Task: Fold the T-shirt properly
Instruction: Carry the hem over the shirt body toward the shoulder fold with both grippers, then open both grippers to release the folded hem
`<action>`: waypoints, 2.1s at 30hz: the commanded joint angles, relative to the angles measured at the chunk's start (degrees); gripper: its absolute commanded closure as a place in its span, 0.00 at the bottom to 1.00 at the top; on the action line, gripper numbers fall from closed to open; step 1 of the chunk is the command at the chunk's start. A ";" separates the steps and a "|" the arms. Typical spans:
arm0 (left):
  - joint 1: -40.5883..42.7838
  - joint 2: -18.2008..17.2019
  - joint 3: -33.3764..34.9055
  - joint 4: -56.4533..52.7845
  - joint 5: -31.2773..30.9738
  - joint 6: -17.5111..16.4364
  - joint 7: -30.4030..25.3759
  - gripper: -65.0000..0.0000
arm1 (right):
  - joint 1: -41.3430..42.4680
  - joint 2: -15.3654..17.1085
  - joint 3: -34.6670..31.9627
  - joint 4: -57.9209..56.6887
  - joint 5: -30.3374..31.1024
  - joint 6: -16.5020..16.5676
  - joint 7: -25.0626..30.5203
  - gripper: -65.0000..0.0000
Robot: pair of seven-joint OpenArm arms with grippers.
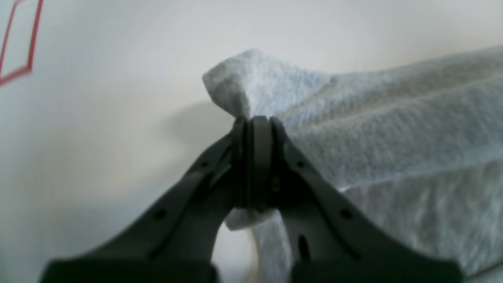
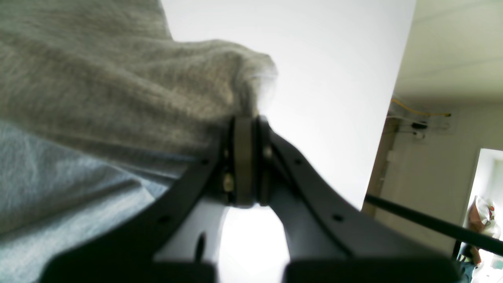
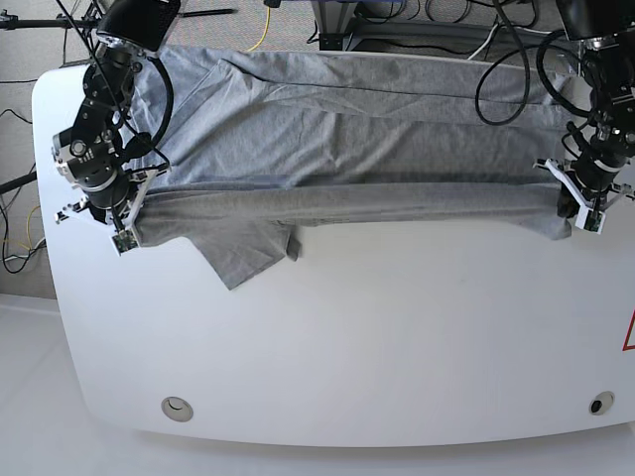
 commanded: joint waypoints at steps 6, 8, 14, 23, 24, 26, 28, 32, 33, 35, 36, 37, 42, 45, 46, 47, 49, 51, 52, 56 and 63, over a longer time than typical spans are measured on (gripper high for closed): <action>4.88 -1.71 -1.05 4.66 -0.12 2.05 -1.71 0.99 | -2.21 1.14 1.74 3.32 -0.58 -0.51 -1.05 0.99; 5.49 -1.84 -0.98 4.92 0.01 2.14 -1.81 0.99 | -2.52 1.21 1.87 3.21 -0.62 -0.51 -1.25 0.99; 7.66 -2.02 -0.51 5.49 0.04 1.70 -1.60 1.00 | -2.86 1.35 2.74 2.60 -0.73 -0.51 -2.41 0.99; 8.41 -2.26 -0.88 4.94 -0.11 1.33 -1.03 1.00 | -3.90 0.77 2.21 1.84 -2.23 -0.51 -2.66 1.00; 8.14 -2.47 -0.91 4.52 -0.12 1.21 -0.90 1.00 | -4.26 0.44 2.01 1.80 -2.74 -0.51 -2.52 1.00; 8.10 -2.44 -0.97 4.41 -0.08 1.18 -0.78 1.00 | -4.43 0.39 2.04 1.56 -2.87 -0.51 -2.56 1.00; 8.10 -2.39 -0.93 4.28 -0.05 1.14 -0.73 1.00 | -4.46 0.37 2.02 1.28 -2.81 -0.51 -2.60 1.00; 7.93 -2.25 -0.91 3.88 -0.05 1.10 -0.36 1.00 | -4.44 0.29 2.11 0.91 -2.59 -0.51 -2.87 0.99; 7.93 -2.19 -0.66 4.00 -0.17 1.13 -0.18 1.00 | -4.30 0.34 2.00 0.91 -1.92 -0.51 -3.01 0.94; 7.81 -2.12 -0.36 4.11 -0.28 1.18 0.22 1.00 | -4.16 0.38 1.87 0.90 -1.12 -0.51 -3.22 0.84; 7.70 -2.11 -0.31 4.09 -0.26 1.20 0.44 1.00 | -4.16 0.38 1.85 0.91 -1.00 -0.51 -3.29 0.79; 7.59 -2.09 -0.28 4.09 -0.18 1.24 0.76 0.99 | -4.17 0.39 1.80 0.91 -0.93 -0.51 -3.32 0.74; 7.23 -2.10 -0.30 4.14 -0.04 1.37 2.72 0.86 | -4.67 0.43 1.68 0.88 -0.70 -0.51 -3.39 0.48; 7.41 -2.53 -0.67 4.11 0.22 1.54 2.00 0.55 | -5.26 0.39 1.34 1.01 -1.22 -0.51 -3.97 0.26; 7.36 -2.54 -0.71 4.06 0.21 1.57 1.93 0.48 | -5.31 0.40 1.28 1.10 -1.24 -0.51 -3.95 0.24; 7.33 -2.56 -0.77 4.01 0.25 1.54 1.65 0.42 | -5.33 0.41 1.26 1.07 -1.31 -0.51 -3.96 0.22; 7.22 -2.59 -0.84 3.94 0.37 1.50 1.35 0.33 | -5.25 0.40 1.17 1.05 -1.36 -0.51 -4.01 0.20; 7.02 -2.63 -0.90 3.92 0.46 1.46 1.28 0.28 | -4.99 0.45 1.00 1.16 -1.28 -0.51 -4.18 0.19; 6.90 -2.66 -0.94 3.90 0.47 1.43 1.22 0.26 | -4.82 0.50 0.91 1.25 -1.22 -0.51 -4.30 0.19; 5.70 -2.51 -1.20 3.51 0.10 1.35 0.59 0.22 | -3.73 0.52 1.05 1.89 -1.27 -0.51 -4.36 0.19; 5.26 -2.62 -1.52 4.13 0.33 1.33 0.41 0.24 | -2.48 -0.19 1.01 3.01 -1.37 -0.51 -4.01 0.22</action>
